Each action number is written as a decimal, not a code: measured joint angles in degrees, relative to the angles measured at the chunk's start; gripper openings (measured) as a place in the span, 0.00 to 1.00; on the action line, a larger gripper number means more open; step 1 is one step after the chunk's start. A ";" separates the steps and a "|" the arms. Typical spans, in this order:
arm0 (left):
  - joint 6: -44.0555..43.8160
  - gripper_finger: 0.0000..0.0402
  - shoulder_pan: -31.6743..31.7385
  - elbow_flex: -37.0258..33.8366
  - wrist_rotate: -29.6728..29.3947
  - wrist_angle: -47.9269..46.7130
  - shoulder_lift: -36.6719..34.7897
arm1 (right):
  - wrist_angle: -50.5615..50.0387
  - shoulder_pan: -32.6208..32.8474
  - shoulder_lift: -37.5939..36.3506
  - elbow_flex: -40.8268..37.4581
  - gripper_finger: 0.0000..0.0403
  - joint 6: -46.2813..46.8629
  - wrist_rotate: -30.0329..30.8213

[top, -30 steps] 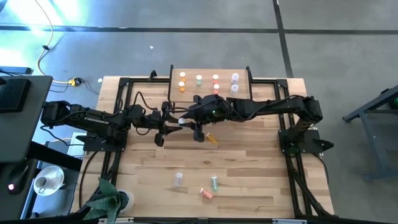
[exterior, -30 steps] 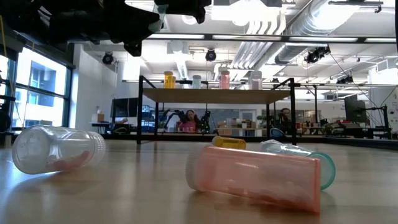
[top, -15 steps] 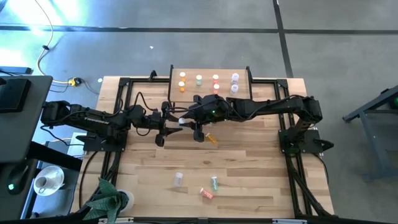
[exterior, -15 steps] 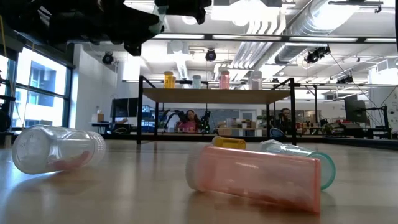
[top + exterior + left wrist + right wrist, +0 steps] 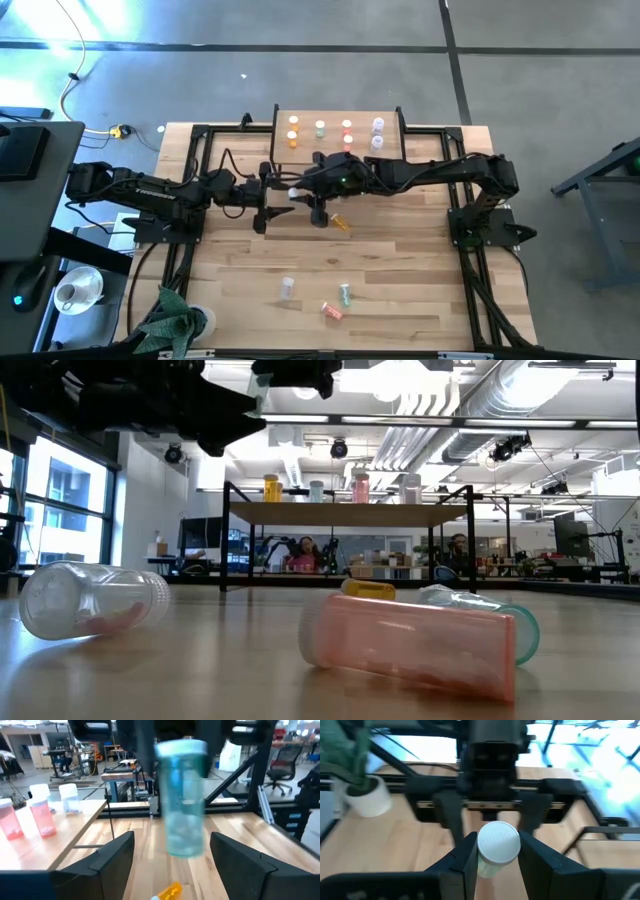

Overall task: Pick and place medicine bottles onto shelf by color
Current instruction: Put the blue pill bottle on the shelf aligned with the blue pill bottle

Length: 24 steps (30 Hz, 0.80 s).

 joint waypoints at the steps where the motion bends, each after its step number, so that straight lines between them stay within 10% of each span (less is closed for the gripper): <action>1: 0.74 0.62 0.00 0.00 0.00 0.01 0.00 | -0.17 0.00 -0.24 0.03 0.26 -0.45 1.26; 24: 0.99 0.63 -0.09 0.00 0.05 -1.68 -3.56 | 0.51 -6.25 -10.94 0.14 0.26 -3.23 27.70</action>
